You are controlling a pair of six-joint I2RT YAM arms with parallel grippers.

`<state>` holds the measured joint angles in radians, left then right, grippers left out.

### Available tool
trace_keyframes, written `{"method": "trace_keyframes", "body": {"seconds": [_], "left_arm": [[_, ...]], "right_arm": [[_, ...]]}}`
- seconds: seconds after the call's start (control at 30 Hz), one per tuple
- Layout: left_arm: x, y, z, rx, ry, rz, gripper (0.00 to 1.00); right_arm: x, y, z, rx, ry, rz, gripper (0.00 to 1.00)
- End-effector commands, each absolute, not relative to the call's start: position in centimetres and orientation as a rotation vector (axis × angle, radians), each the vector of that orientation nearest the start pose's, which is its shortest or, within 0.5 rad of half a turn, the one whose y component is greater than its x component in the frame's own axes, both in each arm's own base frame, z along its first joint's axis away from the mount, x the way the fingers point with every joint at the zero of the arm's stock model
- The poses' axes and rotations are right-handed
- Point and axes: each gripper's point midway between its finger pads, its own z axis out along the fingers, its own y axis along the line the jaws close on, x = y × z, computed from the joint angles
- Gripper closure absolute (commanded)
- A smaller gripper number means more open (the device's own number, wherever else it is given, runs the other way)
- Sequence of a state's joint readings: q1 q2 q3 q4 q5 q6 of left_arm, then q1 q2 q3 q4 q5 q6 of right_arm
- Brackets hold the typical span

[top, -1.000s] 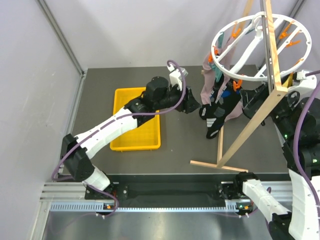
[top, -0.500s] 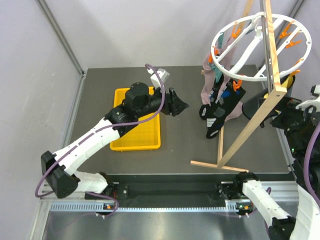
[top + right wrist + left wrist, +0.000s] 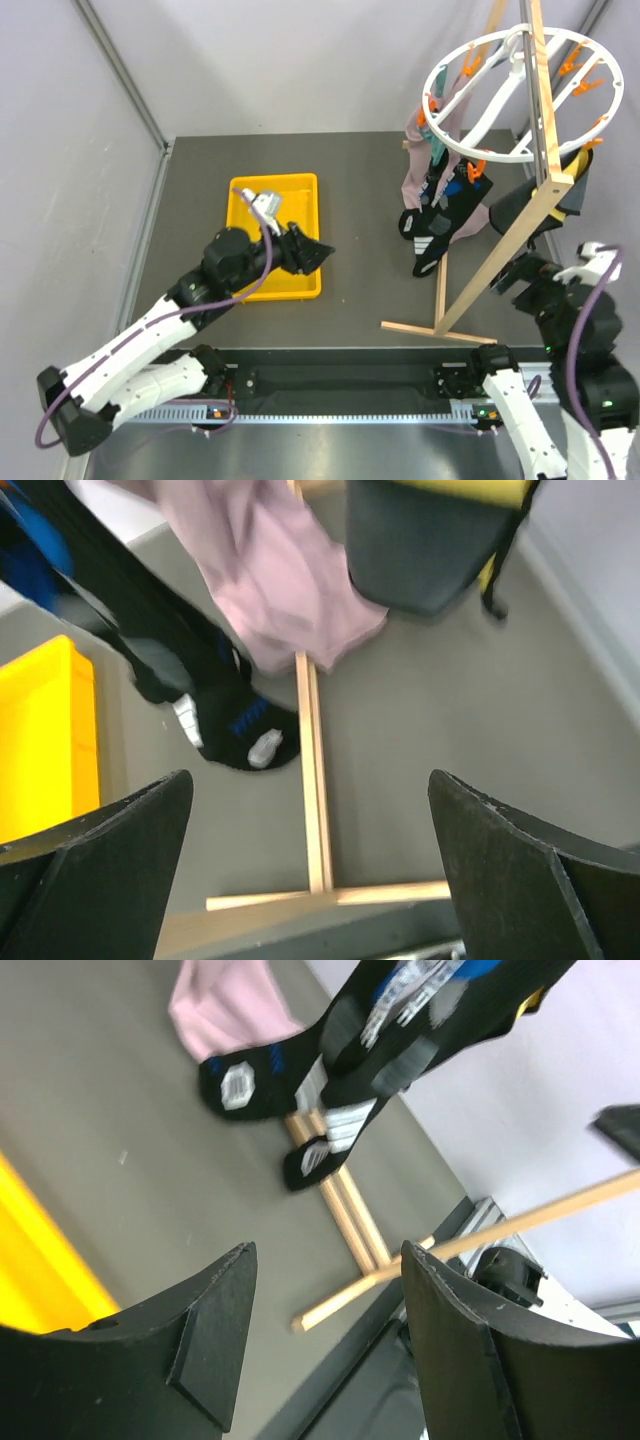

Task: Clip the socks to the hanger
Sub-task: Reset both arms

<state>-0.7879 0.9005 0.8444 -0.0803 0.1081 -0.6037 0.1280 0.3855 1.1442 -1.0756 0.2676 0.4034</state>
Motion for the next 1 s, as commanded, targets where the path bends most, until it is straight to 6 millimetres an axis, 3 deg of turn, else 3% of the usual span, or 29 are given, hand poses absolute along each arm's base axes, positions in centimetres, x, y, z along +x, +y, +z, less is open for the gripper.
{"method": "trace_keyframes", "body": {"seconds": [0.0,0.07,0.13,0.17,0.2,0.27,0.33,0.43,0.47,0.5,0.53,0.57,0.6,0.63,0.67,0.77,0.83,0.97], "left_arm": [[20.8,-24.9,29.4,0.106,1.770,-1.114,0.36],[20.3,-23.4,27.4,0.033,1.772,-1.099,0.35],[20.0,-22.4,26.4,-0.020,1.760,-1.099,0.34],[19.6,-21.6,25.0,-0.073,1.760,-1.111,0.34],[19.4,-21.4,25.0,-0.089,1.731,-1.137,0.33],[18.9,-20.4,23.7,-0.153,1.695,-1.167,0.32],[18.8,-19.5,23.1,-0.209,1.667,-1.178,0.30],[18.7,-17.7,22.4,-0.310,1.581,-1.196,0.24],[18.5,-17.2,21.9,-0.351,1.548,-1.225,0.23],[18.7,-16.7,21.9,-0.389,1.518,-1.227,0.21],[18.7,-16.4,21.7,-0.412,1.502,-1.237,0.20],[18.8,-16.4,20.8,-0.435,1.498,-1.248,0.19],[18.7,-16.7,21.2,-0.418,1.482,-1.273,0.19],[18.8,-17.0,20.6,-0.413,1.498,-1.269,0.19],[19.0,-17.3,19.2,-0.433,1.535,-1.267,0.19],[18.9,-17.8,16.9,-0.462,1.560,-1.307,0.18],[18.4,-18.3,16.8,-0.445,1.551,-1.361,0.19],[17.7,-19.2,14.8,-0.470,1.599,-1.440,0.19]], "right_arm": [[14.7,0.4,27.6,0.536,1.745,0.297,0.00],[16.6,1.9,24.2,0.535,1.691,0.408,0.00],[17.5,2.7,22.2,0.604,1.660,0.503,0.00],[17.9,2.9,22.2,0.600,1.640,0.527,0.03],[18.1,3.1,22.4,0.628,1.591,0.570,0.02],[18.2,1.7,22.3,0.775,1.529,0.572,0.00],[18.5,1.0,22.4,0.807,1.479,0.560,0.00],[19.7,0.5,20.5,0.837,1.443,0.543,0.00],[20.1,0.5,19.5,0.855,1.455,0.534,0.00],[20.9,0.6,16.9,0.877,1.508,0.509,0.00],[21.6,0.7,16.7,0.866,1.490,0.524,0.00],[22.0,1.0,15.5,0.874,1.504,0.531,0.00],[22.4,1.3,13.7,0.876,1.525,0.539,0.00],[22.9,2.0,13.9,0.845,1.517,0.582,0.00],[23.2,2.2,11.9,0.854,1.561,0.574,0.00],[23.4,2.4,9.4,0.922,1.581,0.595,0.00],[23.4,2.4,9.1,0.942,1.585,0.597,0.00],[23.5,2.7,5.9,0.973,1.633,0.602,0.00]]}}
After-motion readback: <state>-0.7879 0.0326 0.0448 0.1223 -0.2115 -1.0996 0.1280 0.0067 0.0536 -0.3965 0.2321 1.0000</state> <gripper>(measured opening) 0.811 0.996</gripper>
